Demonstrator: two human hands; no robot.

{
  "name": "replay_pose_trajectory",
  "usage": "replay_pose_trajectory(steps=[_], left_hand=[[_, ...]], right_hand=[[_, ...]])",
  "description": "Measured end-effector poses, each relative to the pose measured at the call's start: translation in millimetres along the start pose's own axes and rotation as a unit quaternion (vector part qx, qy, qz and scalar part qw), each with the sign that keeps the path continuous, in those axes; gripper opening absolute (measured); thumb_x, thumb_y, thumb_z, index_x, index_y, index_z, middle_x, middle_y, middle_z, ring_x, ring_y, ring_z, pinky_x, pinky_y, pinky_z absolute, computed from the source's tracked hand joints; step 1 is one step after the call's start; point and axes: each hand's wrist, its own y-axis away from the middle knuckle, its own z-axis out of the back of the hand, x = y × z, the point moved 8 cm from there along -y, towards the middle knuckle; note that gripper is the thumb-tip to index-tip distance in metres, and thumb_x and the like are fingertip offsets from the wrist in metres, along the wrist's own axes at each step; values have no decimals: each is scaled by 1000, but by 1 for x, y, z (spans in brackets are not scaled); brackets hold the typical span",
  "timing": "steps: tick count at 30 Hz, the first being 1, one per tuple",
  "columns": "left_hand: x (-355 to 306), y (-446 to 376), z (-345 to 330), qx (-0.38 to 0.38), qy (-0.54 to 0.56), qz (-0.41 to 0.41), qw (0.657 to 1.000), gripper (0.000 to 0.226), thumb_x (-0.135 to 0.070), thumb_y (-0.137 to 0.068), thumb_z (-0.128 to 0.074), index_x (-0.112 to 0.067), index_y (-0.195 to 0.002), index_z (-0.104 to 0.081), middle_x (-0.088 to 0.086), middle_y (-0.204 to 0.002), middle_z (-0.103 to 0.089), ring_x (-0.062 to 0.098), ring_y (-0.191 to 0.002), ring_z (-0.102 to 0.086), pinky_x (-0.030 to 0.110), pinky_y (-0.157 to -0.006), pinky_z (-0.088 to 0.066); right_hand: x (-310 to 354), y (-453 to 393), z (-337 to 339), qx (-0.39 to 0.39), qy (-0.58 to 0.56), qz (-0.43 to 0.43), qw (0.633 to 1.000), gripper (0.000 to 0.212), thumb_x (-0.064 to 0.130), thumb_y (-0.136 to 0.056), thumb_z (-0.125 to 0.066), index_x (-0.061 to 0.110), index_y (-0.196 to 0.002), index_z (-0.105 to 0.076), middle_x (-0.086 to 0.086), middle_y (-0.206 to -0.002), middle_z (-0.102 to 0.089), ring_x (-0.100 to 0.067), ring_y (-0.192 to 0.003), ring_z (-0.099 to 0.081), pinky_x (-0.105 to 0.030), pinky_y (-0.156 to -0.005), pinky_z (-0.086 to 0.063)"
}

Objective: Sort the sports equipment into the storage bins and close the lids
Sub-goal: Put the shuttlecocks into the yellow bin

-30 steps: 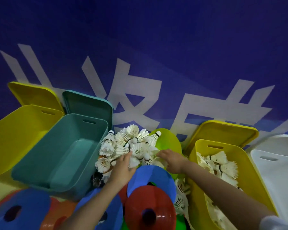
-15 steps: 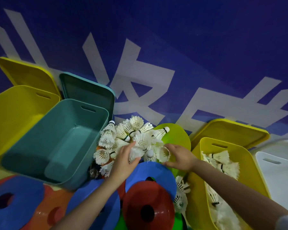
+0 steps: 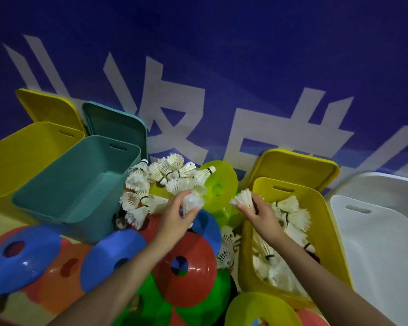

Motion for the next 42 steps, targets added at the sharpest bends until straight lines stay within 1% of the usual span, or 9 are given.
replay_pose_trajectory(steps=[3, 6, 10, 16, 24, 26, 31, 34, 42], left_hand=[[-24, 25, -40, 43, 13, -15, 999, 39, -21, -88, -66, -34, -121, -51, -16, -122, -50, 4, -118, -48, 24, -98, -42], [-45, 47, -82, 89, 17, -24, 996, 34, -24, -89, -64, -37, -118, -51, -11, -125, -53, 5, -118, -49, 26, -98, -44], [-75, 70, -130, 139, 11, -36, 990, 33, -28, -88, -66, -37, -117, -52, -17, -122, -51, 0, -116, -47, 3, -86, -36], [-90, 77, -184, 225, -102, -36, 968, 64, -44, -85, -66, -34, -141, -36, -17, -133, -42, 3, -125, -39, 18, -93, -36], [-65, 80, -227, 319, -456, -122, 822, 81, -73, -86, -29, -21, -148, -24, 4, -146, -38, 23, -138, -29, 38, -114, -23], [-66, 79, -227, 298, -467, -127, 823, 81, -72, -87, -16, -19, -149, -24, 4, -148, -36, 22, -139, -26, 38, -115, -21], [-74, 77, -219, 225, -378, -143, 887, 60, -55, -92, -45, -27, -144, -35, -5, -135, -43, 13, -129, -32, 29, -107, -32], [-75, 76, -210, 186, -315, -139, 920, 55, -58, -87, -50, -27, -133, -47, -9, -124, -43, 7, -122, -35, 23, -98, -38], [-71, 75, -219, 215, -350, -173, 895, 46, -54, -92, -44, -25, -126, -55, -9, -123, -51, 10, -122, -38, 25, -100, -35]], right_hand=[[-18, 25, 32, -30, -26, -15, 999, 35, 52, -88, -55, 19, -98, -59, 0, -82, -61, -13, -74, -58, -33, -67, -48], [-36, 48, 66, -62, -32, -35, 997, 9, 37, -94, -55, 30, -92, -59, 8, -79, -62, -4, -70, -59, -25, -62, -47], [-69, 78, 108, -104, -9, -69, 992, 29, 45, -92, -54, 16, -93, -57, -8, -84, -62, -18, -77, -60, -36, -67, -51], [-100, 117, 142, -98, 80, -90, 988, 33, 54, -88, -54, 32, -112, -55, 18, -102, -63, -5, -94, -59, -28, -80, -48], [-109, 142, 125, -36, 288, -8, 957, 51, 68, -84, -40, 32, -115, -56, 9, -100, -61, -13, -91, -58, -28, -69, -43], [-116, 138, 123, -20, 332, -19, 943, 59, 73, -78, -38, 28, -111, -59, 7, -98, -55, -15, -93, -55, -27, -70, -40], [-116, 136, 120, 28, 351, -39, 935, 67, 63, -81, -55, 30, -138, -42, 3, -109, -63, -19, -102, -58, -28, -70, -36], [-113, 134, 116, 55, 381, -20, 923, 62, 65, -78, -53, 31, -131, -49, 3, -96, -68, -19, -94, -61, -28, -65, -36], [-117, 131, 112, 67, 426, -23, 902, 61, 71, -74, -32, 26, -101, -63, 4, -90, -65, -18, -88, -58, -29, -70, -39]])
